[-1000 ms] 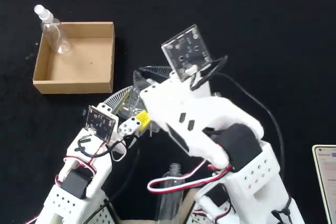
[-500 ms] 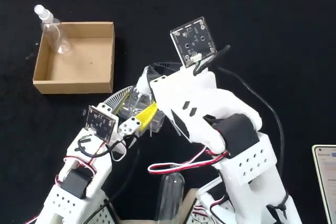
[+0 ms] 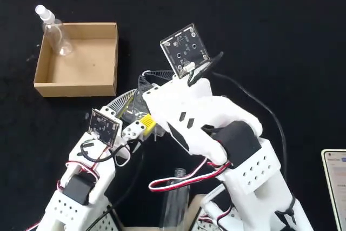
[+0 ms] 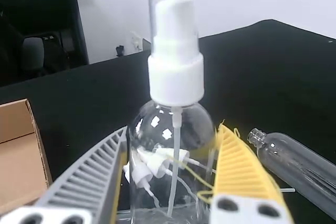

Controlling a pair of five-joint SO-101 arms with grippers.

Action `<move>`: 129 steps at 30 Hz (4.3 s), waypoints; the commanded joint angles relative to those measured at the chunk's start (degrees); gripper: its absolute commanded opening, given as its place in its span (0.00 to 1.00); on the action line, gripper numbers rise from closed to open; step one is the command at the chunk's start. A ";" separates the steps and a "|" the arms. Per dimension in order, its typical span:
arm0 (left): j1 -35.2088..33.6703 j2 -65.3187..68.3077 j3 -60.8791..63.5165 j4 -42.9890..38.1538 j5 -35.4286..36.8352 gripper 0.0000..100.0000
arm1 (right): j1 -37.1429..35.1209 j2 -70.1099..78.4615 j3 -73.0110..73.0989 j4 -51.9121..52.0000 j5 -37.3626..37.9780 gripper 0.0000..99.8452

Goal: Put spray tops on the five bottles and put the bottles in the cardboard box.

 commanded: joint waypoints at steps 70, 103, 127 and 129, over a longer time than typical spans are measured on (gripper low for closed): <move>-30.29 87.65 -43.82 -53.36 2.55 0.17 | 18.29 -16.92 61.67 -58.46 1.05 0.02; -28.62 127.38 -68.18 -69.89 12.04 0.17 | 18.29 -16.92 61.67 -58.55 1.14 0.02; -28.53 141.45 -81.45 -69.89 6.95 0.17 | 18.02 -16.92 61.58 -58.55 1.14 0.02; -28.35 141.71 -81.45 -69.89 6.68 0.18 | 18.02 -16.92 61.58 -58.55 1.14 0.02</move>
